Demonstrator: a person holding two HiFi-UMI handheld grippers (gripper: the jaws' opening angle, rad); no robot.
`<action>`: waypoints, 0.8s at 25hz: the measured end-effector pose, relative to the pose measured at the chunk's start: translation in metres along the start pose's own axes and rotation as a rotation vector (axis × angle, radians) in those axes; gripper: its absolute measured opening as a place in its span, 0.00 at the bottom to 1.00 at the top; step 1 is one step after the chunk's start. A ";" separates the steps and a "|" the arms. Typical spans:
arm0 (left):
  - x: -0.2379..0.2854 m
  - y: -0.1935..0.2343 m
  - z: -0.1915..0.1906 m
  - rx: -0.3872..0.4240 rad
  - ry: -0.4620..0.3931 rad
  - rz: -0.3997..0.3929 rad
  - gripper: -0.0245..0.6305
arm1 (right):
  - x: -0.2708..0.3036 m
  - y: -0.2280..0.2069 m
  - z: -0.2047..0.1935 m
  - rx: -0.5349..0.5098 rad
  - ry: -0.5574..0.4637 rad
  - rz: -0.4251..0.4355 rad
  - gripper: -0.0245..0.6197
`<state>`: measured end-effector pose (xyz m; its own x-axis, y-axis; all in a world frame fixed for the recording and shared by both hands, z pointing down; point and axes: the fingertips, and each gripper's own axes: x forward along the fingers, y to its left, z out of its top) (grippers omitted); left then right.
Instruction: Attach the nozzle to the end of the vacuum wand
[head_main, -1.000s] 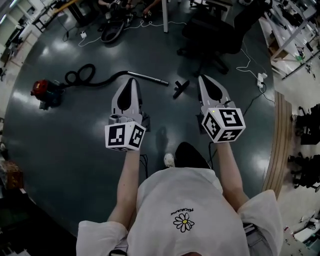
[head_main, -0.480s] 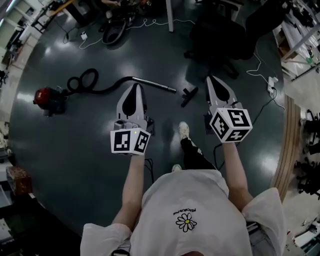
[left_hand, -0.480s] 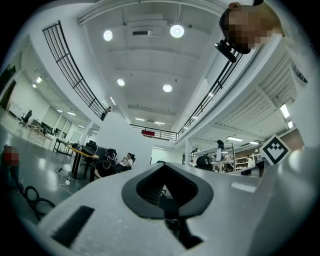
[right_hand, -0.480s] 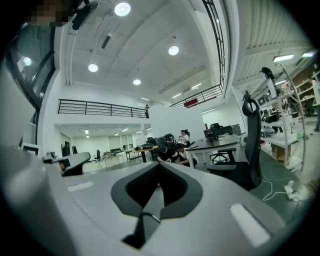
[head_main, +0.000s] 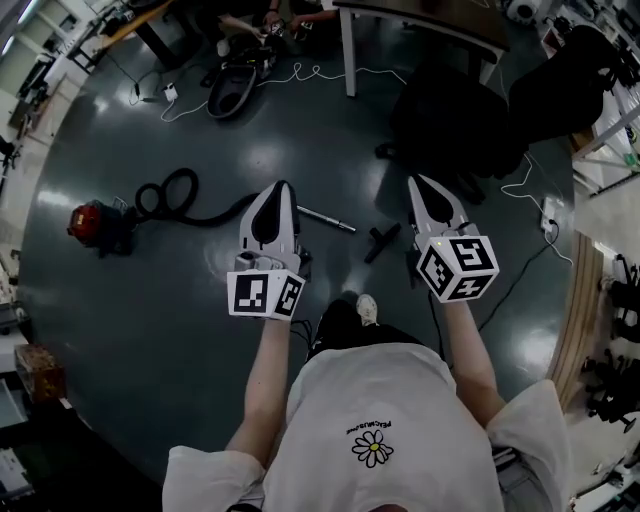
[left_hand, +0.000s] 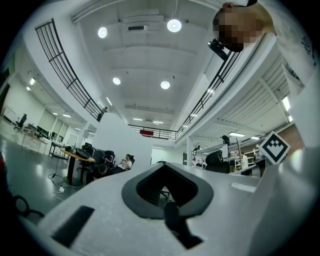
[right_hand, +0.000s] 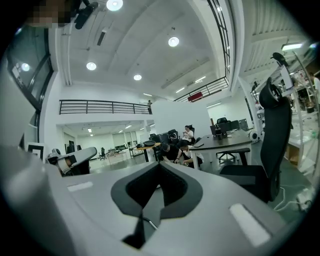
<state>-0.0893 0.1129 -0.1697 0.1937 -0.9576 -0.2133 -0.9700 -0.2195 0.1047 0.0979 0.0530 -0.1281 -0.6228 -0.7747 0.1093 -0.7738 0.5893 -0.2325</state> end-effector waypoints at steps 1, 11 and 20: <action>0.011 0.007 -0.001 0.005 -0.002 -0.007 0.04 | 0.012 -0.002 0.003 -0.007 0.001 0.002 0.05; 0.096 0.078 -0.032 0.007 0.046 -0.093 0.04 | 0.110 -0.024 0.019 -0.051 0.023 -0.076 0.05; 0.133 0.106 -0.067 0.010 0.093 -0.198 0.04 | 0.158 -0.039 0.004 -0.071 0.049 -0.132 0.05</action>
<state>-0.1568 -0.0498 -0.1221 0.3930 -0.9091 -0.1382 -0.9129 -0.4037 0.0601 0.0302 -0.0928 -0.1060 -0.5186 -0.8353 0.1823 -0.8545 0.4991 -0.1438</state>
